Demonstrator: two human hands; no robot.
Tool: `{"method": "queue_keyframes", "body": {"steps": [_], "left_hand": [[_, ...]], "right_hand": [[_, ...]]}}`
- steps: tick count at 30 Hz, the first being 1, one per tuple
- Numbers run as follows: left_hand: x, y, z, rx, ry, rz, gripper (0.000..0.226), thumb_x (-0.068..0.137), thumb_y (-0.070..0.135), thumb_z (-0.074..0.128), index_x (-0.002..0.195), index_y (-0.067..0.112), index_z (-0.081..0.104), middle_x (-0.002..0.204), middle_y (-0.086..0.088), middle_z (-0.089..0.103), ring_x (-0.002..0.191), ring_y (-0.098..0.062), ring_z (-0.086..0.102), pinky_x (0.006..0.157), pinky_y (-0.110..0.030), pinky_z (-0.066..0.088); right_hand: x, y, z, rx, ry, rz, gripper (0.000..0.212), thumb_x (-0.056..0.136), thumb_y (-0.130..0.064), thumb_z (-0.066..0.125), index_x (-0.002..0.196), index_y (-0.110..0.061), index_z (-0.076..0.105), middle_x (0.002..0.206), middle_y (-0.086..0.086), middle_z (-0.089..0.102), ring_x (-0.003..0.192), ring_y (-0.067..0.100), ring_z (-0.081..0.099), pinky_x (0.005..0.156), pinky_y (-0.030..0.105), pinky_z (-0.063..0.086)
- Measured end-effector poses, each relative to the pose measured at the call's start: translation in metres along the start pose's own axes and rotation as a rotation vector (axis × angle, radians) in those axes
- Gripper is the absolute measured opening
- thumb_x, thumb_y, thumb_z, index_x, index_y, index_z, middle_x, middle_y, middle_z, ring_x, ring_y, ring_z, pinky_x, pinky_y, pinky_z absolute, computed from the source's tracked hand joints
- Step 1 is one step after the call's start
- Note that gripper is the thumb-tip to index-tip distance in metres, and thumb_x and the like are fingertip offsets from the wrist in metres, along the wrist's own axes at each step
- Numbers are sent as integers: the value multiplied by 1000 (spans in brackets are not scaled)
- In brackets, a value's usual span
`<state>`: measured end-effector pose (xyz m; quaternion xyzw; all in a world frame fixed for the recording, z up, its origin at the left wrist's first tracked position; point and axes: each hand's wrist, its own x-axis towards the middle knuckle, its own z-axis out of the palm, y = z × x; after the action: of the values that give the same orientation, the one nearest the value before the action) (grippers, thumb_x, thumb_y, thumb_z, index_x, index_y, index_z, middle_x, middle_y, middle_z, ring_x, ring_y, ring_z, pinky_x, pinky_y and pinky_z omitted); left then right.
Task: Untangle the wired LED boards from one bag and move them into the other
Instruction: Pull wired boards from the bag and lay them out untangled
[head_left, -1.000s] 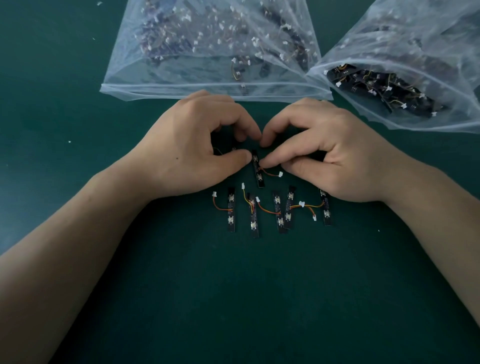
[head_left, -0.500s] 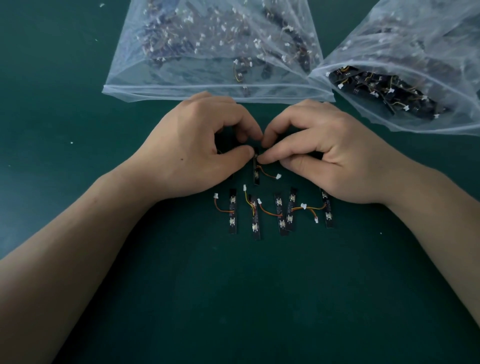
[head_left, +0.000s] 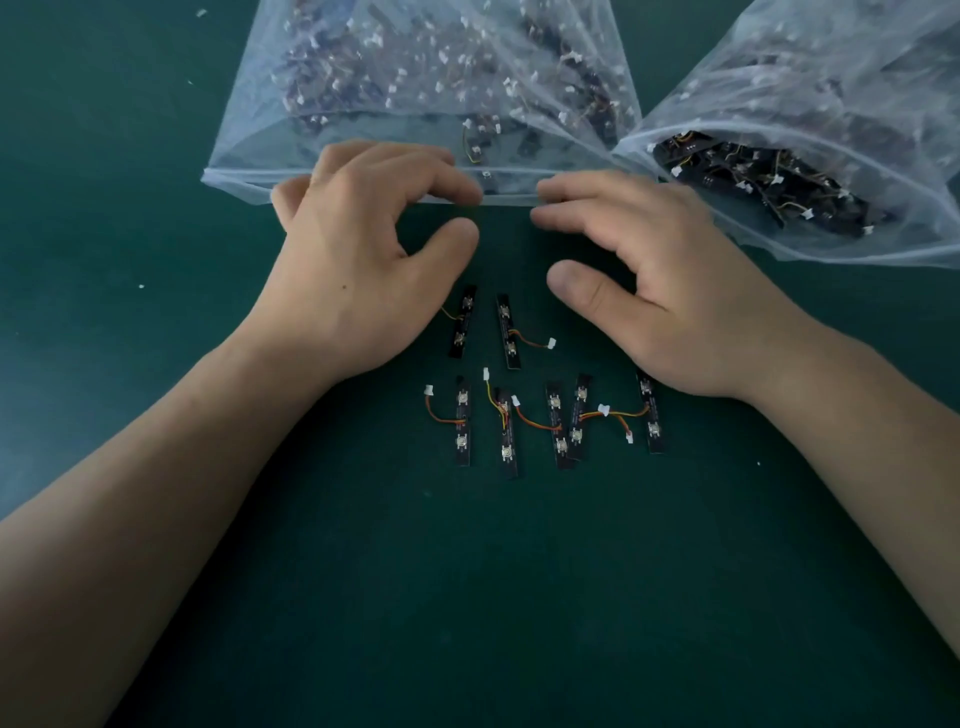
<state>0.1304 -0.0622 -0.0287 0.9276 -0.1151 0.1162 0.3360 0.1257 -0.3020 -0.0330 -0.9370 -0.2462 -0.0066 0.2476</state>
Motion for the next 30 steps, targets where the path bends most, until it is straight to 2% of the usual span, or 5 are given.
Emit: {"method": "queue_keyframes", "body": {"steps": [3, 9, 19, 24, 30], "left_hand": [[1, -2, 0, 22, -11, -33, 27, 91, 41, 58, 114, 42, 71, 128, 27, 61, 134, 3, 40, 104, -10, 8], [1, 0, 2, 86, -8, -81, 25, 94, 39, 56, 113, 39, 71, 104, 30, 58, 118, 0, 43, 100, -16, 16], [7, 1, 5, 207, -7, -228, 56, 99, 46, 49, 150, 23, 52, 167, 3, 36, 157, -15, 21, 120, -45, 8], [13, 2, 12, 265, -67, -155, 46, 101, 49, 46, 132, 20, 63, 150, 4, 53, 143, -17, 41, 112, -39, 14], [42, -2, 7, 151, -118, 48, 57, 104, 39, 47, 154, 12, 45, 161, -3, 44, 149, -20, 39, 124, -39, 29]], "right_hand": [[2, -1, 2, -73, -22, 14, 59, 105, -56, 39, 152, -23, 52, 163, -12, 41, 152, 4, 31, 120, 25, 11], [3, -2, 2, -117, -18, 32, 64, 104, -61, 33, 154, -23, 50, 162, -13, 42, 151, 8, 30, 114, 32, 15], [3, -3, 1, -92, -104, 49, 76, 102, -68, 26, 163, -23, 34, 173, -7, 21, 160, 6, 11, 128, 31, 3], [3, -3, 0, -84, -119, 49, 78, 101, -71, 26, 164, -24, 32, 174, -8, 18, 160, 6, 9, 130, 34, 8], [4, 0, -1, -37, -117, 34, 82, 99, -74, 26, 163, -24, 35, 173, -6, 21, 160, 8, 13, 130, 38, 11]]}}
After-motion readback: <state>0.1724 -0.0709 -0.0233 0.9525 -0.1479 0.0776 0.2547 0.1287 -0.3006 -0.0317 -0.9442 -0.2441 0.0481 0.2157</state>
